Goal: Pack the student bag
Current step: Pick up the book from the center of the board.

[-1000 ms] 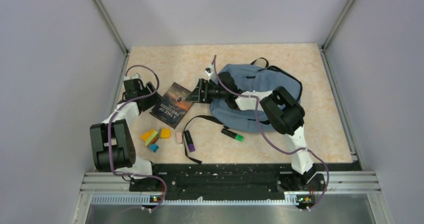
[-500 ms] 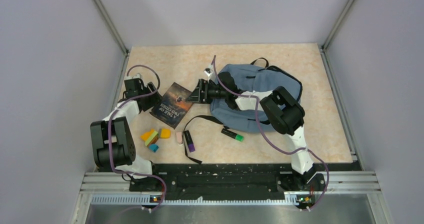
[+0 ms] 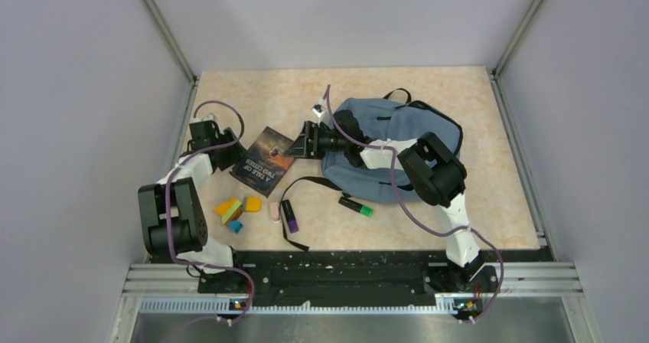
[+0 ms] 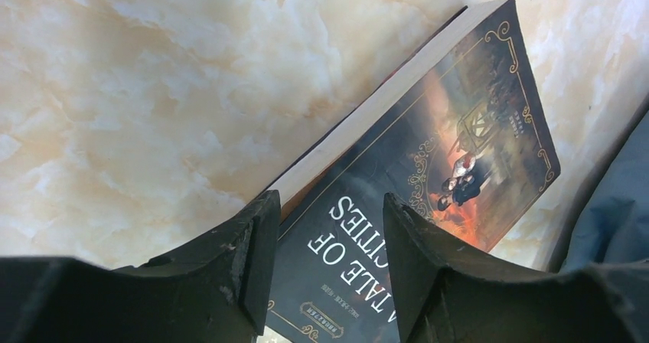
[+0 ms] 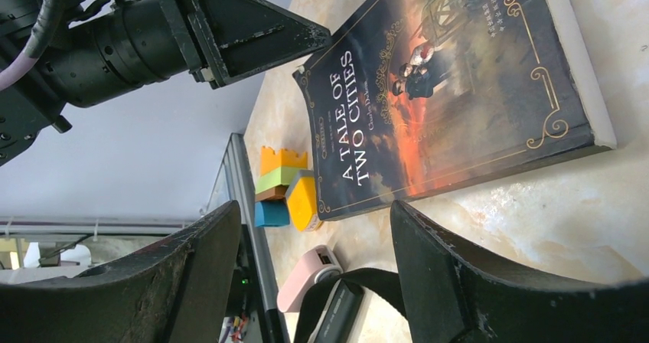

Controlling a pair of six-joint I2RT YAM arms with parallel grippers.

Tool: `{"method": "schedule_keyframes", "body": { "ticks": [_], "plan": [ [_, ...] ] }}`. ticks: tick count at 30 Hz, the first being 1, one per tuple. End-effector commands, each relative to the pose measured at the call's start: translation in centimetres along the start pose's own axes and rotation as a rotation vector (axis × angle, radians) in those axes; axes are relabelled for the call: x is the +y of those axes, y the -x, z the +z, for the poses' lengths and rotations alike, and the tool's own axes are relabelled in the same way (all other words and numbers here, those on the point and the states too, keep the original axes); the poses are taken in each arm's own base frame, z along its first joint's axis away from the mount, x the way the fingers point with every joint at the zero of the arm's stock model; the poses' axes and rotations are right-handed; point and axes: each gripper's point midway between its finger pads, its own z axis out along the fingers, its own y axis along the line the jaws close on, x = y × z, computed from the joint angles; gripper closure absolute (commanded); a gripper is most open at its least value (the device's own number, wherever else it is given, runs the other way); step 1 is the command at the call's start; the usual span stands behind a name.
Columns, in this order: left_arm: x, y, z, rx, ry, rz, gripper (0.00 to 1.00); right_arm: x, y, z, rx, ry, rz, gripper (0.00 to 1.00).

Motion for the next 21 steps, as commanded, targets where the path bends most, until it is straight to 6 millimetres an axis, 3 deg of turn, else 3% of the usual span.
{"method": "schedule_keyframes", "body": {
  "ticks": [1,12,21],
  "plan": [
    [-2.0,0.9,-1.1,-0.021,-0.082,-0.010,0.45,2.7,1.5,-0.4,-0.033,0.063,-0.064,0.30],
    [-4.0,0.6,-3.3,-0.030,-0.171,-0.027,0.55,2.6,1.4,-0.4,-0.028,0.065,-0.061,0.32],
    [-3.6,-1.2,-2.8,0.034,-0.177,-0.047,0.58,2.7,1.1,-0.5,-0.021,0.073,-0.058,0.33]
  ]
}}
